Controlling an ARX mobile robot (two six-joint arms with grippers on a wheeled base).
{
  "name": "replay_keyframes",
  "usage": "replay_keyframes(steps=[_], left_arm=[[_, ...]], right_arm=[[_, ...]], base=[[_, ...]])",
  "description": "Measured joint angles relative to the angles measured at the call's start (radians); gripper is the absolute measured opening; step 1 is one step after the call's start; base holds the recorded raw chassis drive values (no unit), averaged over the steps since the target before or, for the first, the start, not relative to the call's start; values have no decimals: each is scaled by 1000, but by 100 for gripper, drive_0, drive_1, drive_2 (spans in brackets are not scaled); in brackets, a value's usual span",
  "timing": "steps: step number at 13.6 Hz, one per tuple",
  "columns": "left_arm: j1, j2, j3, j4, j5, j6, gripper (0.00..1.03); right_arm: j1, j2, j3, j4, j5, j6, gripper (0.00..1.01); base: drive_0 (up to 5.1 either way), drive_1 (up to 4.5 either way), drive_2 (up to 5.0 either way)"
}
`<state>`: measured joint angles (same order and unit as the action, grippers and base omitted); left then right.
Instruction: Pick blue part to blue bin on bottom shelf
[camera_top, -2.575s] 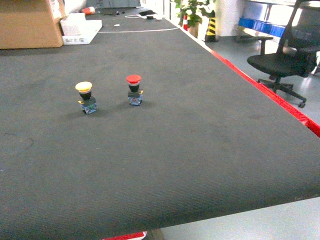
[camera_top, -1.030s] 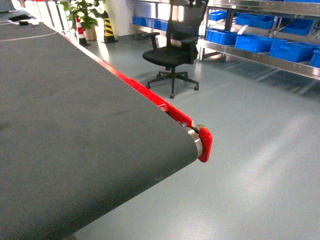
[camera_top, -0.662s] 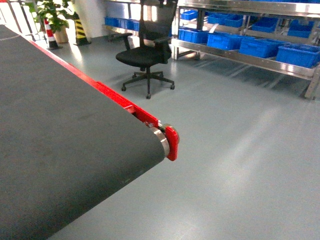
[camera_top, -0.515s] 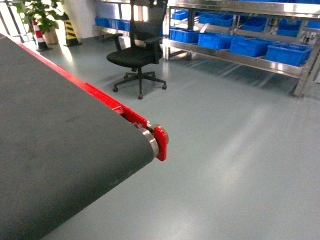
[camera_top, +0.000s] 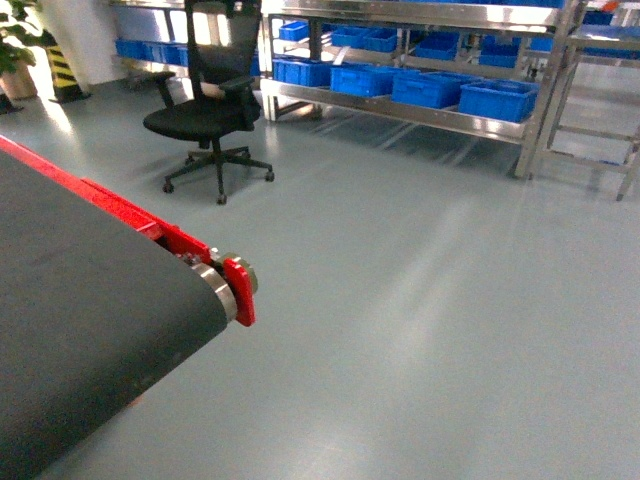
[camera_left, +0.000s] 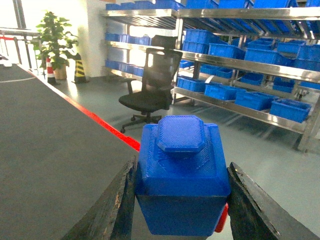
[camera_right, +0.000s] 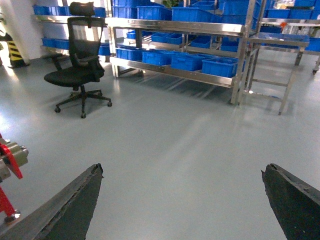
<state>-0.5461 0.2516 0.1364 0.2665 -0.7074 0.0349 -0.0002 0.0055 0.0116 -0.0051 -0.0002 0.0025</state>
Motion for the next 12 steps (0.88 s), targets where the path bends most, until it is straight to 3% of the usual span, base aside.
replay_keyframes(steps=[12], left_arm=[[0, 1, 0, 0, 0, 0, 42]], right_arm=[[0, 0, 0, 0, 0, 0, 98]], base=[[-160, -160, -160]])
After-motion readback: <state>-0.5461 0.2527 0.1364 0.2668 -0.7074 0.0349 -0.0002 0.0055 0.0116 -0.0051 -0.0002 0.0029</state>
